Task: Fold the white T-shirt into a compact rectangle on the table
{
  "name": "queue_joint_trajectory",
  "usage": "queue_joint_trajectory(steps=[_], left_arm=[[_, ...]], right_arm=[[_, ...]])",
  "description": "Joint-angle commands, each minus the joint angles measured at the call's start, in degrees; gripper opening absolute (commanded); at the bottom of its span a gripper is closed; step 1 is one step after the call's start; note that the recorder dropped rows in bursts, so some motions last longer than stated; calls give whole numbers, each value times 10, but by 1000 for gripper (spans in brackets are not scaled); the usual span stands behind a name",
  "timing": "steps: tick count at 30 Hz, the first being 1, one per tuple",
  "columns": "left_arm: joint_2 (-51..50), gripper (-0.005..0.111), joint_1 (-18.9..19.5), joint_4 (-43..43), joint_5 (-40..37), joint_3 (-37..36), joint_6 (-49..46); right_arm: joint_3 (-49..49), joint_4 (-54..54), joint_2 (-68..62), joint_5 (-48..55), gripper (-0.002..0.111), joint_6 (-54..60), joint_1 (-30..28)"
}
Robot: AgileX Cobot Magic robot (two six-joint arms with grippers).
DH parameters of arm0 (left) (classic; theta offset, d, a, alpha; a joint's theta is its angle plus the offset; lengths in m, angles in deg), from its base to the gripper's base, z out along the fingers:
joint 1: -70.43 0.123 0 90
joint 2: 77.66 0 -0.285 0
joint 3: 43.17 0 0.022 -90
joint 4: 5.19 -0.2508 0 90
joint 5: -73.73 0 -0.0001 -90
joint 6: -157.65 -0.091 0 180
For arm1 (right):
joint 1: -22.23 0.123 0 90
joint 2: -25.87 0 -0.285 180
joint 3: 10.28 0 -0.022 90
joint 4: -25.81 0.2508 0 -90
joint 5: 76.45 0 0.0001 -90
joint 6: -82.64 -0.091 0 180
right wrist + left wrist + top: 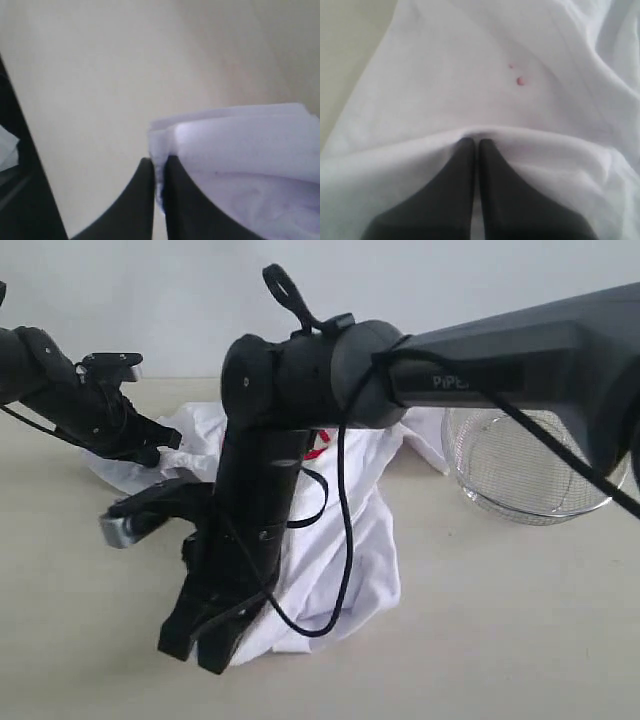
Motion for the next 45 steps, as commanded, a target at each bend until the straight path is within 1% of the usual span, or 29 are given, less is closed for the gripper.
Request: queue_joint_trajectory(steps=[1,5,12,15,19,21,23,24,26,28,32,35,38,41,45], left_arm=[[-14,4,5,-22,-20,-7,17],[-14,4,10,-22,-22,-7,19],[-14,4,22,-22,-24,-7,28],[-14,4,23,-22,-24,-7,31],[-14,4,25,-22,-24,-7,32],[-14,4,28,-22,-27,-7,32],[-14,4,33,-22,-30,-7,32],[-14,4,38,-22,-33,-7,37],[-14,4,48,-22,-37,-7,53],[-14,4,59,-22,-49,-7,53],[-14,4,76,-22,-53,-7,68],[-8,4,76,-22,-54,-7,66],[7,4,76,-22,-54,-7,52],[24,4,76,-22,-54,-7,51],[51,4,76,-22,-60,-7,51]], right_arm=[[0,28,40,11,0,13,15],[0,80,89,11,0,24,16],[0,129,190,11,0,40,16],[0,157,239,11,0,76,16],[0,153,279,11,0,82,15],[0,138,307,11,0,82,15],[0,90,330,11,0,48,15],[0,42,337,11,0,-5,15],[3,-30,346,11,0,-70,15],[24,-65,353,11,0,-113,15],[119,-103,365,11,0,-173,15],[195,-116,389,11,0,-198,15],[248,-181,403,11,0,-250,15],[301,-268,410,11,0,-310,14],[353,-282,411,11,0,-320,-3]])
